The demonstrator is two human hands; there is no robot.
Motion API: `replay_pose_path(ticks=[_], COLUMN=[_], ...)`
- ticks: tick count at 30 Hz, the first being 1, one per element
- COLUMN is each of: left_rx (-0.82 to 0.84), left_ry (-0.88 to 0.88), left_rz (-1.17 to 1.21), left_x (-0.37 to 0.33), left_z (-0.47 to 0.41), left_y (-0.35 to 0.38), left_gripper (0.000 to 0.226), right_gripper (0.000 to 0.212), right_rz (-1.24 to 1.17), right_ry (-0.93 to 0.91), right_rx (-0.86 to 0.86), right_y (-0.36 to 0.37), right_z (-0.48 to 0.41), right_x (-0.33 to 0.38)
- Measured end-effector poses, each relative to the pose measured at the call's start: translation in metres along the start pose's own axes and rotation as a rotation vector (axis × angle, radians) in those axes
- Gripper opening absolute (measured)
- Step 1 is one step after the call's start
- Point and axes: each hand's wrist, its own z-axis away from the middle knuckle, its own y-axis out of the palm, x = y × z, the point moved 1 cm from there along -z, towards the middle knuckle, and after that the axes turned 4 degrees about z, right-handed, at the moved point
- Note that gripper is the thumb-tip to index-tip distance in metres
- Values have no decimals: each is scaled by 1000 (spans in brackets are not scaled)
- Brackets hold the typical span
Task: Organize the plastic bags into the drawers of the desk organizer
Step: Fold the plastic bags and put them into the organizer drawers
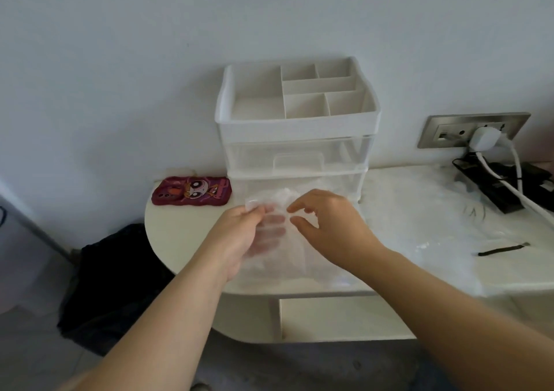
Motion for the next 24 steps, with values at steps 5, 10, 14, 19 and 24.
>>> replay_pose_path(ticks=[5, 10, 14, 19, 24], left_rx=[-112, -128, -289, -83, 273], left_ry=[2, 220, 414, 706, 316], left_rz=[-138, -615, -916, -1203, -1418], left_x=[3, 2, -2, -7, 16], left_z=[-9, -9, -5, 0, -18], left_y=[-3, -8, -14, 2, 12], left_gripper=[22, 20, 47, 26, 51], right_gripper=[37, 50, 56, 53, 34], right_rz=[184, 233, 256, 285, 246], right_ry=[52, 126, 119, 95, 39], right_rx=[416, 562, 594, 593, 492], right_y=[11, 16, 19, 17, -3], right_z=[3, -5, -7, -15, -19], right_x=[-13, -23, -26, -27, -13])
